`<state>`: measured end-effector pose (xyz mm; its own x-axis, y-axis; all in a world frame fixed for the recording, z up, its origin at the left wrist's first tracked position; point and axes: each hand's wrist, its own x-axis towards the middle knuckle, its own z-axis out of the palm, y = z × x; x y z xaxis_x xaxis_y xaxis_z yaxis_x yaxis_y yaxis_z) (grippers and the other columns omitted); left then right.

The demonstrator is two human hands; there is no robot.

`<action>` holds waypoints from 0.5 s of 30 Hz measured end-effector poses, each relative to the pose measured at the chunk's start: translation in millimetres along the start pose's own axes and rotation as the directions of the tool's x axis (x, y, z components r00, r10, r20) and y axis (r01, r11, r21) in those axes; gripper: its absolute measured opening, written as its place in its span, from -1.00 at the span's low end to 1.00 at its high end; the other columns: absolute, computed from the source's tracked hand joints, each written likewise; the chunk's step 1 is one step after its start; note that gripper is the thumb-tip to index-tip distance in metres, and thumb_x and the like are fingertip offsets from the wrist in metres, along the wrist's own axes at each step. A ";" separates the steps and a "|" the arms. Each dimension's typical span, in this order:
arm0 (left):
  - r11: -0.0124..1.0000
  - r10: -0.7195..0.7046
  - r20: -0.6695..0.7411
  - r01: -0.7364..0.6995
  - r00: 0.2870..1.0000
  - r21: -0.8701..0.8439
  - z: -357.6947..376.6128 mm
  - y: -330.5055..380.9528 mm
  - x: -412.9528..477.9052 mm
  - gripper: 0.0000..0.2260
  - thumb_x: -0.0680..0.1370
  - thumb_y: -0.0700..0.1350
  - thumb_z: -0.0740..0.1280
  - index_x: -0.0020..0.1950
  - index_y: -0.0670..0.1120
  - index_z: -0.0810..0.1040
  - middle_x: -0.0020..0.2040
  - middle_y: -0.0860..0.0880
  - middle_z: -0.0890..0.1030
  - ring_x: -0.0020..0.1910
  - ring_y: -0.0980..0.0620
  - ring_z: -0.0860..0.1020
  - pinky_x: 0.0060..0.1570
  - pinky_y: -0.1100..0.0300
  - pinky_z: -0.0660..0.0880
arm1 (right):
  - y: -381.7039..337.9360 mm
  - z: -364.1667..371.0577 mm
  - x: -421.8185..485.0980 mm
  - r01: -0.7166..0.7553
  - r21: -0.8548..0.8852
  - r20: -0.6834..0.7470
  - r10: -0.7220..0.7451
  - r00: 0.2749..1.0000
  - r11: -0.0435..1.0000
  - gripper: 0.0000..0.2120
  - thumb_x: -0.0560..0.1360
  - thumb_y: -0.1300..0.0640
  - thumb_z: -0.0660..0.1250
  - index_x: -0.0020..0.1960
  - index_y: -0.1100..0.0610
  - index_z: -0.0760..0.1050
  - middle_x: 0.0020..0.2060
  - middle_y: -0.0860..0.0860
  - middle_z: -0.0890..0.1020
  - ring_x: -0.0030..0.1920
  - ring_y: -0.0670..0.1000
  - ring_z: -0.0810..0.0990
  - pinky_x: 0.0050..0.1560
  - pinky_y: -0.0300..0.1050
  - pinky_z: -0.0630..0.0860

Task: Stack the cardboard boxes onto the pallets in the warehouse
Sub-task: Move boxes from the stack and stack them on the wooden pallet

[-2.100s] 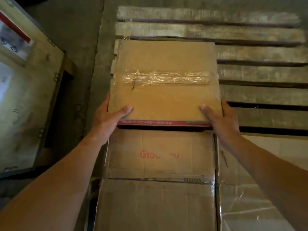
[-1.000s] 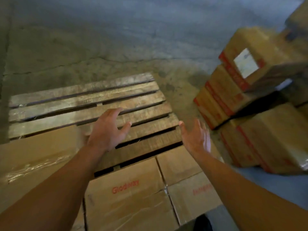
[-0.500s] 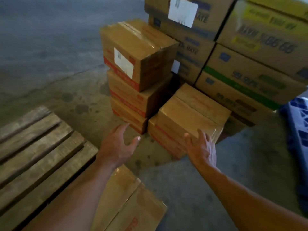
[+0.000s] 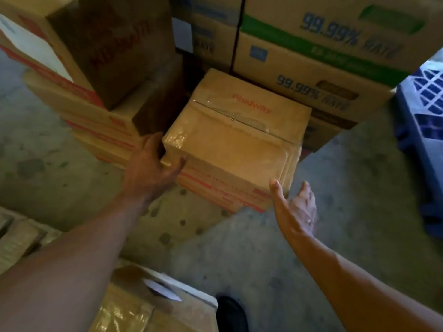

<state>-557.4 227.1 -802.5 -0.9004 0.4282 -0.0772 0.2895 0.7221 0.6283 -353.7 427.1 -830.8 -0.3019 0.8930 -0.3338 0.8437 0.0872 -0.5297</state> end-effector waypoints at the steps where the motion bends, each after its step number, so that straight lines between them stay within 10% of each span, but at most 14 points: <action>1: 1.000 0.019 -0.005 -0.019 1.000 0.018 8.6 -3.9 13.8 -0.29 0.45 0.29 0.37 0.40 -0.19 0.45 0.36 -0.16 0.49 0.37 -0.13 0.43 0.26 0.05 0.36 | 1.3 6.6 9.4 -0.017 0.029 0.001 0.017 1.000 0.999 -0.05 0.50 -0.42 0.21 0.65 0.12 -0.01 0.60 0.13 0.17 0.58 0.17 0.14 0.54 0.11 0.09; 11: 0.989 -0.114 0.084 0.121 0.990 -0.085 56.1 -15.9 98.3 0.16 0.22 0.36 0.51 0.63 -0.11 0.07 0.61 -0.09 0.17 0.56 -0.07 0.18 0.50 0.10 0.16 | 3.0 38.1 48.1 -0.049 0.299 -0.004 0.053 0.999 0.953 -0.06 0.24 -0.51 0.26 0.52 -0.08 0.31 0.29 0.05 0.57 0.29 0.14 0.52 0.29 0.04 0.42; 15: 0.957 -0.155 0.175 0.192 0.972 -0.219 60.1 -21.7 111.6 0.11 0.11 0.39 0.60 0.56 0.07 0.26 0.44 0.01 0.45 0.38 -0.03 0.44 0.40 0.01 0.40 | 3.4 40.4 56.8 -0.051 0.380 0.010 0.051 0.999 0.924 0.00 0.19 -0.54 0.27 0.56 -0.17 0.23 0.38 0.01 0.52 0.37 0.14 0.47 0.42 0.20 0.39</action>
<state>-644.6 291.8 -871.3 -0.8634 0.3995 -0.3080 0.0329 0.6539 0.7558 -385.9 460.3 -883.1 -0.2628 0.8916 -0.3687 0.6263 -0.1330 -0.7682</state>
